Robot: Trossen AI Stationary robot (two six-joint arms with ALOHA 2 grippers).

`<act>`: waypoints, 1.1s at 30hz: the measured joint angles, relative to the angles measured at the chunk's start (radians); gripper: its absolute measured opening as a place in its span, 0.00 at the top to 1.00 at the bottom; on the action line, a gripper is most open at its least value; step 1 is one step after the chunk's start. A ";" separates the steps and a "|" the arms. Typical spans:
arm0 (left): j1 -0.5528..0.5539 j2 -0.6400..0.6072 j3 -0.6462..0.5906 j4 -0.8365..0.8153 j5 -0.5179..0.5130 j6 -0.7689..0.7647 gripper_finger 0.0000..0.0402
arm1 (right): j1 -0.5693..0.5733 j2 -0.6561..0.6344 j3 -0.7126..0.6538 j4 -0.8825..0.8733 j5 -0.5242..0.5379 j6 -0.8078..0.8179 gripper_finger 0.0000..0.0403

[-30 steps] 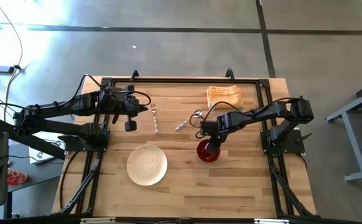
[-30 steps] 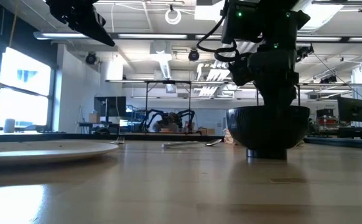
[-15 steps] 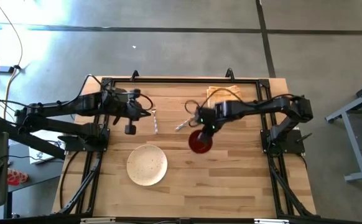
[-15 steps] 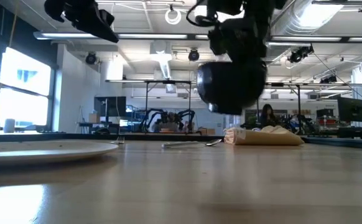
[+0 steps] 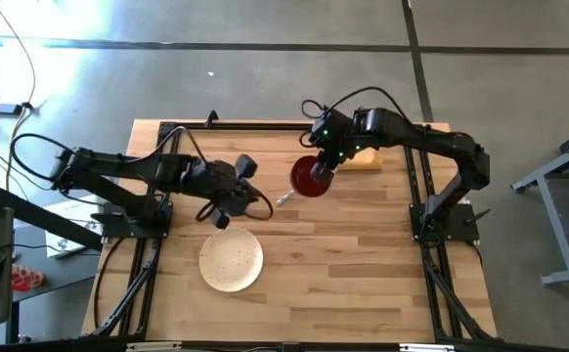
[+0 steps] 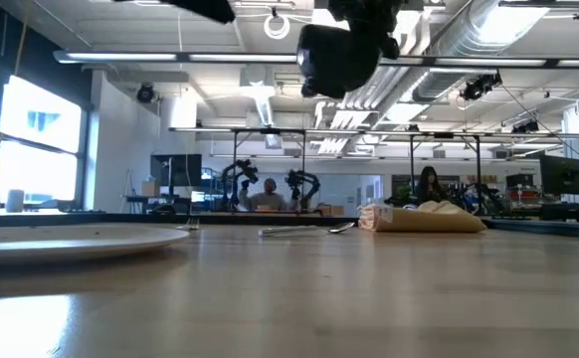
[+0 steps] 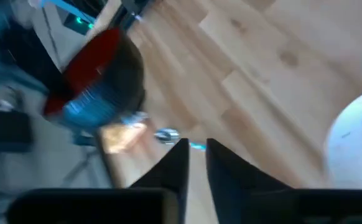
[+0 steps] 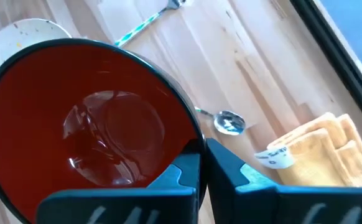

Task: Set table place
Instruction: Put the black bowl on top of the white plate

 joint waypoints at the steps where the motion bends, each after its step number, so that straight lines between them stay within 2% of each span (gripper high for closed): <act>1: -0.013 0.030 0.046 -0.033 -0.040 0.031 0.83 | -0.001 0.000 0.004 -0.011 0.000 -0.004 1.00; 5: -0.051 0.159 0.217 -0.134 -0.150 0.148 0.70 | 0.001 0.000 0.004 -0.022 -0.002 -0.011 1.00; 9: -0.054 0.278 0.355 -0.209 -0.153 0.245 0.61 | 0.001 0.000 0.004 -0.020 -0.004 -0.011 1.00; 13: -0.054 0.367 0.441 -0.251 -0.153 0.290 0.58 | 0.003 0.000 0.004 -0.019 -0.004 -0.010 1.00; 20: -0.054 0.418 0.513 -0.254 -0.144 0.327 0.58 | 0.028 0.047 0.004 0.007 -0.005 -0.012 1.00; 24: -0.054 0.418 0.518 -0.261 -0.138 0.324 0.58 | 0.049 0.103 0.003 0.036 -0.005 -0.029 1.00; 28: -0.053 0.429 0.519 -0.322 -0.079 0.288 0.58 | 0.065 0.152 0.003 0.059 -0.005 -0.037 1.00; 33: -0.054 0.462 0.518 -0.359 -0.078 0.263 0.58 | 0.079 0.168 0.003 0.068 -0.009 -0.037 1.00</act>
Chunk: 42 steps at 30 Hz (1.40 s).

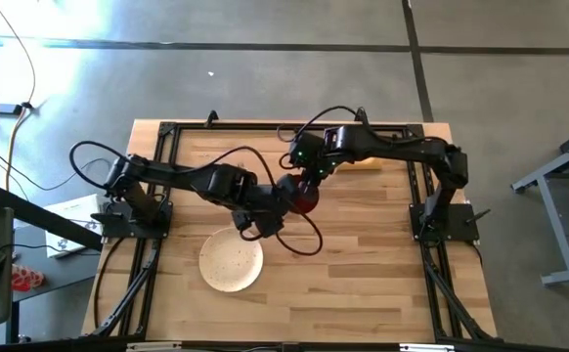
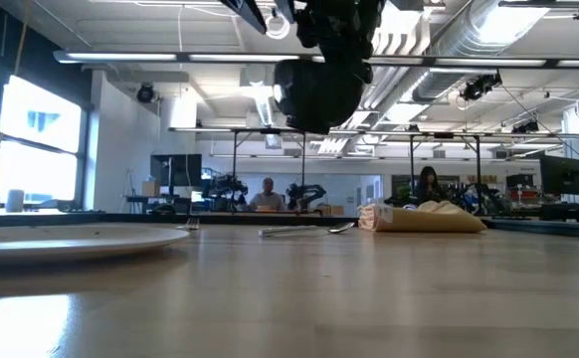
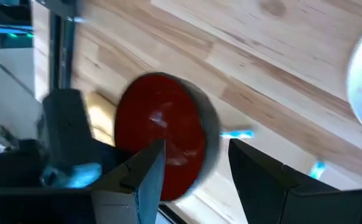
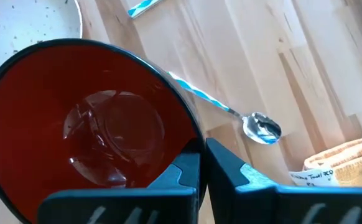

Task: Set table place
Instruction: Put the black bowl on top of the white plate

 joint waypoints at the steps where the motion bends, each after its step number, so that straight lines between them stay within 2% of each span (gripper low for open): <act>1: 0.000 0.003 -0.001 -0.010 0.000 -0.001 0.58 | 0.002 0.000 0.000 0.005 0.000 0.001 1.00; 23: 0.013 0.085 -0.001 -0.036 0.033 -0.023 0.59 | 0.042 -0.006 0.001 0.048 0.000 0.026 1.00; 26: 0.013 0.091 -0.001 -0.053 0.031 -0.027 0.65 | 0.042 -0.006 0.001 0.042 0.001 0.023 1.00; 38: 0.014 0.098 -0.001 -0.061 0.037 -0.060 0.96 | 0.042 -0.006 0.001 0.046 0.010 0.012 1.00; 42: 0.013 0.098 -0.002 -0.060 0.030 -0.081 0.97 | 0.042 -0.006 0.001 0.049 0.009 0.006 1.00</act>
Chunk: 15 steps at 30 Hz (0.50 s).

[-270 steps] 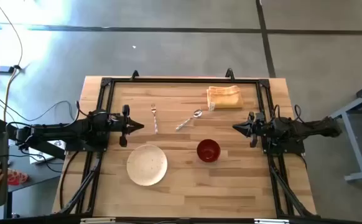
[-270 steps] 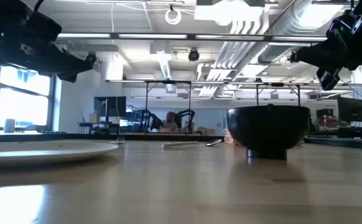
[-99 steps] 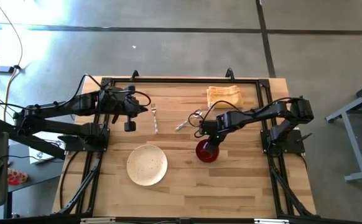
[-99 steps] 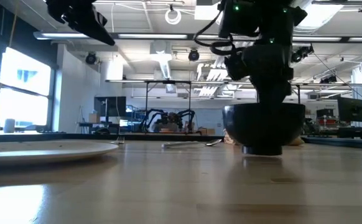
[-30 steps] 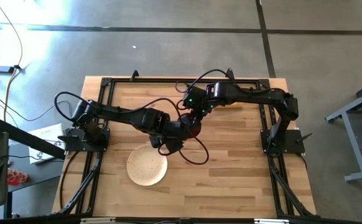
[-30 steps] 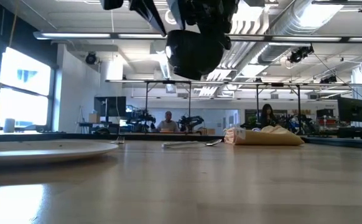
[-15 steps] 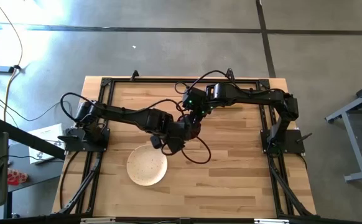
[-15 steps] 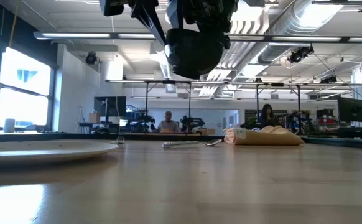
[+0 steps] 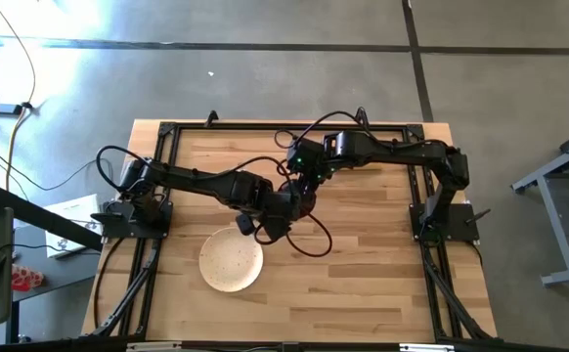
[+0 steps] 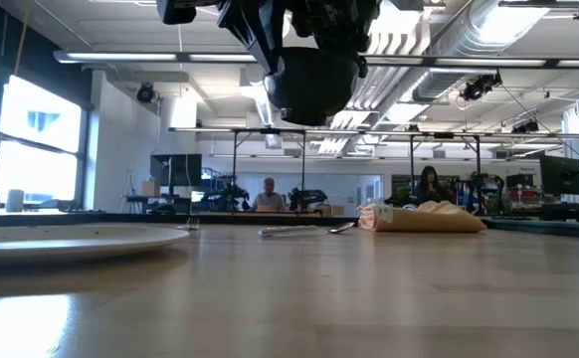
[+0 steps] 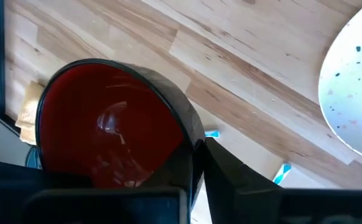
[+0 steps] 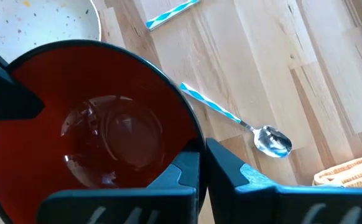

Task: Set table place
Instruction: Put the black bowl on top of the white plate

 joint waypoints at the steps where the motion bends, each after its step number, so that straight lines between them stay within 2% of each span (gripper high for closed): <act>1: 0.000 0.000 0.000 0.000 -0.001 -0.004 0.97 | 0.000 0.000 0.000 0.001 -0.001 -0.005 1.00; 7: 0.000 -0.001 0.001 0.010 -0.013 -0.028 0.99 | 0.000 0.001 0.032 -0.025 0.001 -0.022 0.97; 11: -0.001 -0.006 0.006 0.026 -0.035 -0.039 1.00 | 0.002 0.004 0.112 -0.092 0.007 -0.034 0.88; 15: -0.001 -0.003 0.040 0.034 -0.036 -0.039 1.00 | 0.015 0.005 0.186 -0.187 0.062 -0.028 0.78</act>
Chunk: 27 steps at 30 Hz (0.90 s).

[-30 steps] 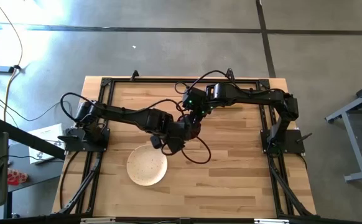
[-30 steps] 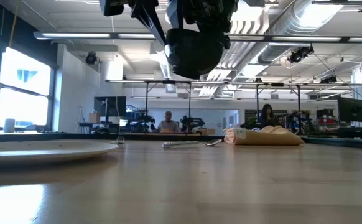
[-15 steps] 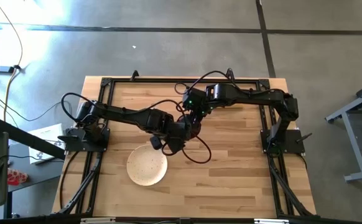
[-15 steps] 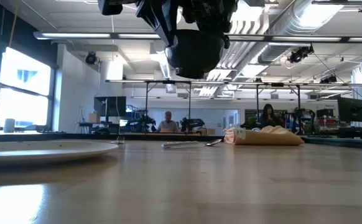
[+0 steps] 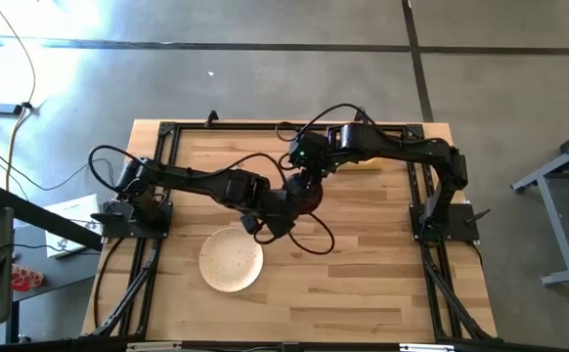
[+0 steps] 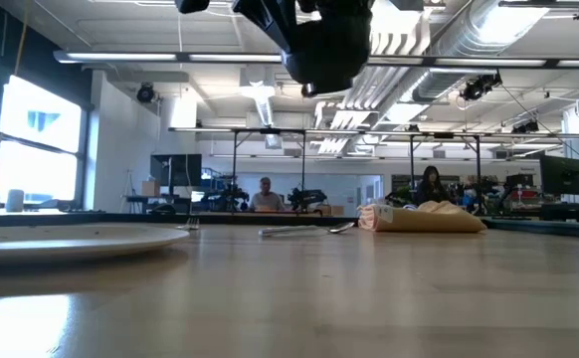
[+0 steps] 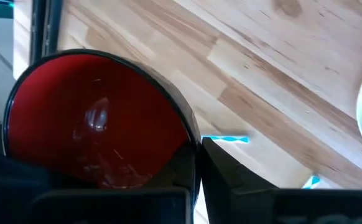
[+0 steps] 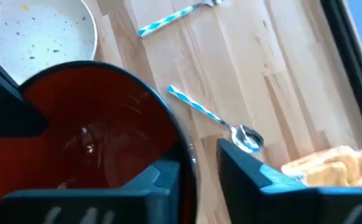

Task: Set table place
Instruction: Put the black bowl on top of the white plate

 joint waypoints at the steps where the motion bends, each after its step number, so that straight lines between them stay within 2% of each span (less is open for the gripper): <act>1: 0.000 0.001 0.012 -0.005 -0.002 0.002 1.00 | 0.002 0.000 0.017 -0.020 0.008 0.004 0.75; 5: 0.006 -0.002 0.040 -0.010 -0.006 0.013 1.00 | 0.006 0.000 0.070 -0.052 0.008 0.005 0.66; 13: 0.013 0.003 0.063 -0.027 0.022 0.018 1.00 | 0.009 0.003 0.075 -0.073 0.040 -0.003 0.54; 27: 0.014 0.002 0.064 -0.059 0.061 0.008 1.00 | 0.015 0.003 0.075 -0.059 0.047 -0.028 0.51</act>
